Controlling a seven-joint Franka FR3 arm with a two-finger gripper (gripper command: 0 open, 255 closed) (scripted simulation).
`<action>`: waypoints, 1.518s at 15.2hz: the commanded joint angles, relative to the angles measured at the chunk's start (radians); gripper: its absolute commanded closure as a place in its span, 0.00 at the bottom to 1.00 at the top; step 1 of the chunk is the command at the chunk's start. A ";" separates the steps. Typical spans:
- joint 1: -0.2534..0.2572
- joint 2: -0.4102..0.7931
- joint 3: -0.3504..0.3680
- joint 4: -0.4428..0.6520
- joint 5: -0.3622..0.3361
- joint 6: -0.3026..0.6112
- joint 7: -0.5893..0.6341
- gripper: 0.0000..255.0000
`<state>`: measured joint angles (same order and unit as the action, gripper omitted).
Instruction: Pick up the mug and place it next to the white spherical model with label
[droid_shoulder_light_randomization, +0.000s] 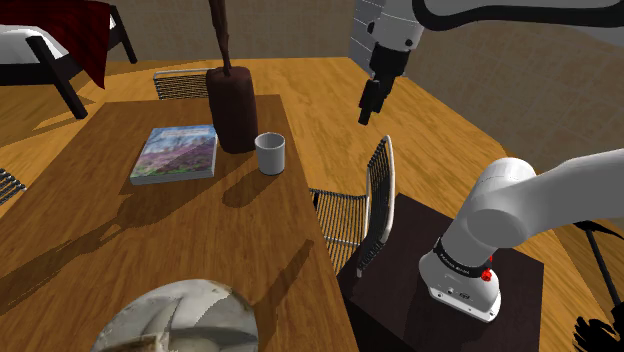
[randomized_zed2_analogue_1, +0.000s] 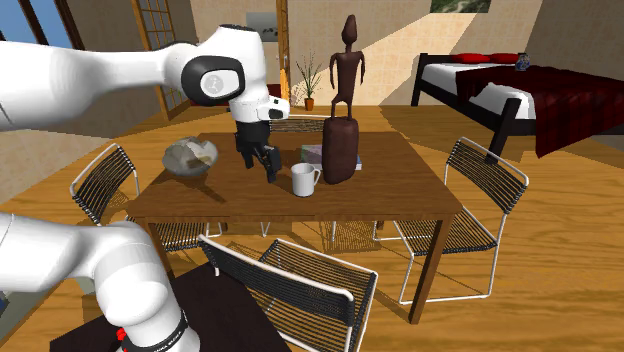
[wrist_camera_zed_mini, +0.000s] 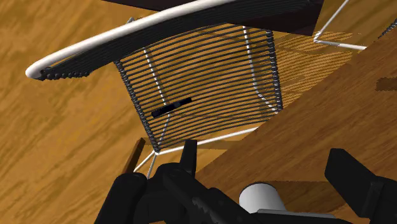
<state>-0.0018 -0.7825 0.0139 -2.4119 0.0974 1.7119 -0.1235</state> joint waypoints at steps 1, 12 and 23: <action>0.000 0.000 0.000 0.000 0.000 0.000 0.000 0.00; 0.017 0.437 0.178 0.243 -0.025 0.138 0.195 0.00; 0.061 0.924 0.285 0.653 -0.192 0.117 0.416 0.00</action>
<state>0.0533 0.0907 0.2946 -1.8119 -0.0747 1.8428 0.2758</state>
